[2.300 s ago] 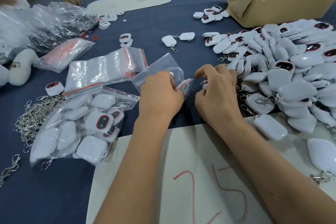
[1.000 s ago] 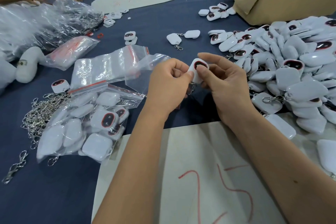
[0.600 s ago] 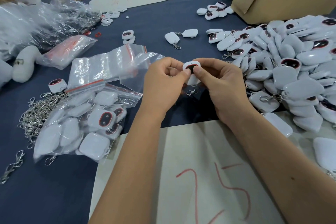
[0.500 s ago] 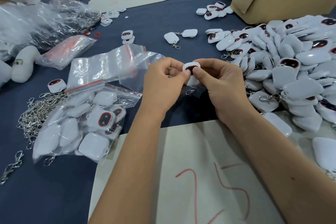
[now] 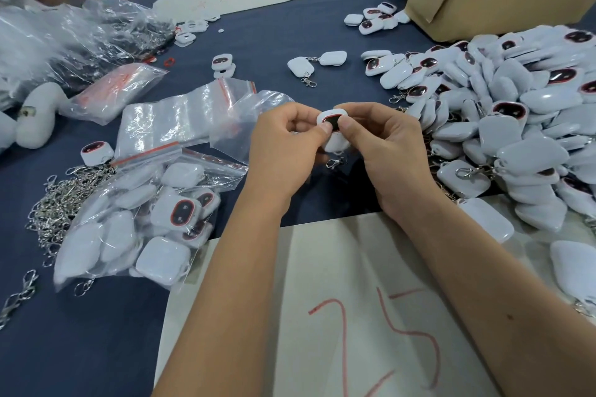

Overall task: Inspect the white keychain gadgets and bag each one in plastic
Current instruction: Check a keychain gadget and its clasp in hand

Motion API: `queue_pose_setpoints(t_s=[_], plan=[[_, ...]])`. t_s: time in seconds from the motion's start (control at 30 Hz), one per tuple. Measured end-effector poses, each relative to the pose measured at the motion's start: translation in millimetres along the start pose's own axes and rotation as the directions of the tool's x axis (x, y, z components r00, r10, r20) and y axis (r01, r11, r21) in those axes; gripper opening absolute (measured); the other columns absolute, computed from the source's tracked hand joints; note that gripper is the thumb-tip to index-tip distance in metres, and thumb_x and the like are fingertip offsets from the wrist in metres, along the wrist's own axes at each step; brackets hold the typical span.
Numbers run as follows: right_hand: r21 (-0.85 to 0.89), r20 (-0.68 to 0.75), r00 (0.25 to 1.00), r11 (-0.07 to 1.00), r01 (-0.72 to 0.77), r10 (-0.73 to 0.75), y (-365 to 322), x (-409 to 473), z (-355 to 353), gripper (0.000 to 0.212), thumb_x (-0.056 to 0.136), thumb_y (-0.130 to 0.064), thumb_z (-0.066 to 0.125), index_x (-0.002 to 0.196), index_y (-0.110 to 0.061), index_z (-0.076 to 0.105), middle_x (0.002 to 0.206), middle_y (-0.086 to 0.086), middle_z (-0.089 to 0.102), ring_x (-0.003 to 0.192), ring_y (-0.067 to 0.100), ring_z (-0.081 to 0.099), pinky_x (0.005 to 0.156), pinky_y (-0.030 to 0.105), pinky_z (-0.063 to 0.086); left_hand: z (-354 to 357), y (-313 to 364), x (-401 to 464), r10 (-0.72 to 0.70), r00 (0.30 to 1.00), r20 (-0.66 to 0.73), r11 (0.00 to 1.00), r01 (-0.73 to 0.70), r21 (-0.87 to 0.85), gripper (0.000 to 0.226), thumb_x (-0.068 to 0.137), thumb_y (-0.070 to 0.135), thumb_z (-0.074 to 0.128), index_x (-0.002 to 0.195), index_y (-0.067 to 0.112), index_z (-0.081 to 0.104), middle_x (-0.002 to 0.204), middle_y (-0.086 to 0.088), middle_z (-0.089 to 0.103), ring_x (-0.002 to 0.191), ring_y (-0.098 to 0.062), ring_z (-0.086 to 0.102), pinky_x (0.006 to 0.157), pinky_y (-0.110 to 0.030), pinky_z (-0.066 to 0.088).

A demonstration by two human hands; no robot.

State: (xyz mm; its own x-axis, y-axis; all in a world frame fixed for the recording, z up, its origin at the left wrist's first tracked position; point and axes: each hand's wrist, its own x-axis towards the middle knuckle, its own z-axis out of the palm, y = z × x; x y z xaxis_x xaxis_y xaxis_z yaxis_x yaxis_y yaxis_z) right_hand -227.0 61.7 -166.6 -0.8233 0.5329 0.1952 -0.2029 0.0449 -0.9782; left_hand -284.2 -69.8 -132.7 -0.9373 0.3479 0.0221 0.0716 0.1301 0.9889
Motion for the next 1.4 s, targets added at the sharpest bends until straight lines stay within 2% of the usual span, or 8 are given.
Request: queue_pose_setpoints(t_s=[0.17, 0.33, 0.5, 0.6, 0.73, 0.97, 1.17, 1.4], plan=[[0.097, 0.046, 0.999, 0.995, -0.032, 0.027, -3, -2, 2, 0.02, 0.104, -0.007, 0.058, 0.108, -0.007, 0.078, 0.104, 0.014, 0.079, 0.093, 0.026, 0.073, 0.084, 0.044, 0.06, -1, 5, 0, -0.058, 0.998, -0.03, 0.997, 0.057, -0.048, 0.004, 0.095, 0.007, 0.071, 0.094, 0.004, 0.072, 0.085, -0.012, 0.076, 0.07, -0.014, 0.075, 0.06, -0.024, 0.059], [0.137, 0.09, 0.995, 0.989, -0.049, 0.037, -7, -5, 2, 0.022, 0.104, -0.006, 0.055, 0.11, -0.004, 0.076, 0.109, 0.021, 0.077, 0.1, 0.035, 0.071, 0.094, 0.059, 0.056, -3, 9, -2, -0.13, 0.992, 0.001, 0.984, 0.129, -0.125, 0.007, 0.095, 0.001, 0.065, 0.096, -0.002, 0.072, 0.085, -0.012, 0.075, 0.065, -0.012, 0.072, 0.057, -0.02, 0.056], [0.168, 0.151, 0.988, 0.985, -0.036, 0.01, -10, -8, 3, 0.024, 0.1, -0.017, 0.058, 0.112, -0.005, 0.076, 0.111, 0.027, 0.074, 0.099, 0.043, 0.07, 0.088, 0.055, 0.058, -4, 12, -2, -0.24, 0.971, 0.021, 0.926, 0.235, -0.297, 0.01, 0.095, 0.001, 0.062, 0.093, -0.002, 0.072, 0.069, -0.008, 0.07, 0.052, -0.009, 0.062, 0.051, -0.018, 0.053], [0.197, 0.186, 0.982, 0.98, -0.04, 0.003, -12, -8, 3, 0.024, 0.1, -0.022, 0.058, 0.111, -0.009, 0.077, 0.103, 0.033, 0.07, 0.082, 0.034, 0.063, 0.066, 0.037, 0.056, -5, 15, -3, -0.308, 0.949, 0.067, 0.852, 0.306, -0.424, 0.013, 0.095, 0.004, 0.063, 0.098, -0.003, 0.073, 0.073, -0.009, 0.072, 0.053, -0.011, 0.063, 0.05, -0.017, 0.052], [0.23, 0.21, 0.978, 0.971, -0.057, 0.007, -12, -7, 3, 0.025, 0.101, -0.023, 0.059, 0.109, -0.008, 0.077, 0.088, 0.024, 0.068, 0.069, 0.022, 0.06, 0.056, 0.029, 0.05, -7, 17, -3, -0.324, 0.941, 0.1, 0.816, 0.331, -0.474, 0.015, 0.098, 0.007, 0.06, 0.097, -0.001, 0.073, 0.073, -0.008, 0.072, 0.054, -0.01, 0.064, 0.049, -0.016, 0.052], [0.207, 0.242, 0.97, 0.975, -0.078, 0.026, -10, -8, 3, 0.02, 0.102, -0.012, 0.058, 0.113, -0.008, 0.074, 0.086, 0.016, 0.072, 0.061, 0.024, 0.062, 0.054, 0.03, 0.052, -8, 15, -2, -0.278, 0.96, -0.019, 0.9, 0.254, -0.355, 0.017, 0.1, 0.013, 0.063, 0.087, 0.006, 0.071, 0.068, -0.004, 0.071, 0.049, -0.009, 0.06, 0.047, -0.016, 0.051], [0.121, 0.187, 0.982, 0.993, -0.016, -0.006, -7, -9, 3, 0.018, 0.095, -0.005, 0.068, 0.112, -0.008, 0.071, 0.084, 0.008, 0.073, 0.067, 0.021, 0.068, 0.058, 0.029, 0.056, -6, 15, -4, -0.188, 0.982, -0.03, 0.965, 0.179, -0.193, 0.016, 0.099, 0.016, 0.065, 0.086, 0.009, 0.071, 0.07, -0.004, 0.073, 0.054, -0.016, 0.066, 0.05, -0.021, 0.053], [0.072, 0.155, 0.987, 0.997, 0.025, -0.036, -6, -8, 4, 0.021, 0.094, 0.001, 0.07, 0.113, -0.009, 0.07, 0.091, 0.012, 0.077, 0.074, 0.026, 0.074, 0.061, 0.03, 0.059, -6, 13, -4, -0.027, 0.997, -0.067, 0.997, 0.022, -0.077, 0.018, 0.098, 0.012, 0.067, 0.08, 0.011, 0.072, 0.069, 0.0, 0.072, 0.058, -0.018, 0.071, 0.05, -0.023, 0.054]])
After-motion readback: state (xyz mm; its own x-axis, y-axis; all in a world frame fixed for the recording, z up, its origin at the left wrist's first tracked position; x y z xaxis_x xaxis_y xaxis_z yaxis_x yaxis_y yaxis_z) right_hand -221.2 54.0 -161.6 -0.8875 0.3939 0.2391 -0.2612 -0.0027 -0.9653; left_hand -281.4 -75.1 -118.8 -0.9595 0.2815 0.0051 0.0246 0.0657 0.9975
